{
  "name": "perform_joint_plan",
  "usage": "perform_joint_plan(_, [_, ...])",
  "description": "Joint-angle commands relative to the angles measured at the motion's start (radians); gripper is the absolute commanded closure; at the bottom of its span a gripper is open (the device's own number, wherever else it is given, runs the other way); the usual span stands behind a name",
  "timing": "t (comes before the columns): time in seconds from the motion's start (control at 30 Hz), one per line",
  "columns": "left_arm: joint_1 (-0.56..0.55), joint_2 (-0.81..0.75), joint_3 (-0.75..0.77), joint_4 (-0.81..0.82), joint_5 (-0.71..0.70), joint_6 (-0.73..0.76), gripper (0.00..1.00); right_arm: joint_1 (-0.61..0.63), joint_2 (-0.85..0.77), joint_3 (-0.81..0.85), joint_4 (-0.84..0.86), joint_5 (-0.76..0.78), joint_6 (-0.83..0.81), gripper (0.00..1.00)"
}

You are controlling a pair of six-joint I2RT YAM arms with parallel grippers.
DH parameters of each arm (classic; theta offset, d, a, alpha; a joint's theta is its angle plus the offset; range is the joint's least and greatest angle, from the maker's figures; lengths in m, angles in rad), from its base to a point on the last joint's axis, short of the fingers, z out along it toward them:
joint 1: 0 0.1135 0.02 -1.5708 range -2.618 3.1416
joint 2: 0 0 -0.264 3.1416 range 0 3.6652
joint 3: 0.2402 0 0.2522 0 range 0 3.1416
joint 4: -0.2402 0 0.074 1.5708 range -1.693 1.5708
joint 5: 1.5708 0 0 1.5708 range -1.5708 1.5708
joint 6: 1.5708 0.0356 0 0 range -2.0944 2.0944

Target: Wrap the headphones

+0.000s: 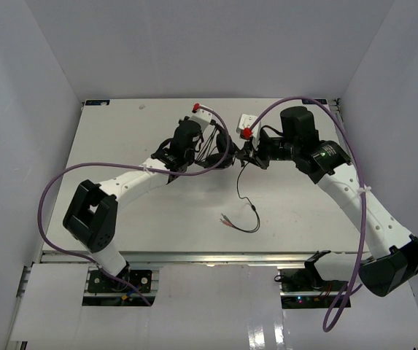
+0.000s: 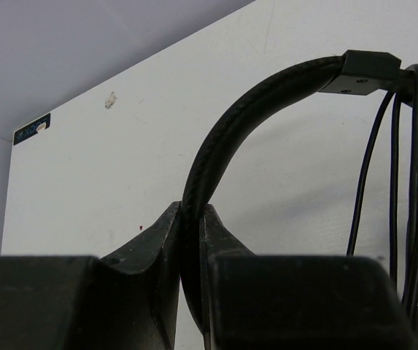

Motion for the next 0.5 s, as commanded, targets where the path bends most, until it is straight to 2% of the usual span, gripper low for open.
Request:
perform_joint_plan(0.0, [0.017, -0.006, 0.055, -0.029, -0.072, 0.011, 1.00, -0.008, -0.049, -0.018, 0.049, 0.011, 0.020, 0.92])
perform_joint_plan(0.1, [0.018, -0.049, 0.016, -0.027, -0.040, 0.033, 1.00, -0.009, -0.083, -0.037, 0.076, 0.258, -0.048, 0.92])
perform_joint_plan(0.17, [0.020, -0.091, -0.032, -0.013, -0.012, 0.048, 1.00, -0.025, -0.089, -0.051, 0.103, 0.352, -0.075, 0.92])
perform_joint_plan(0.27, [0.018, -0.154, -0.131, 0.025, 0.045, 0.065, 1.00, -0.065, -0.081, -0.055, 0.145, 0.399, -0.096, 0.92])
perform_joint_plan(0.47, [0.018, -0.243, -0.187, -0.004, 0.218, 0.066, 1.00, -0.082, -0.021, -0.073, 0.239, 0.388, -0.171, 0.92])
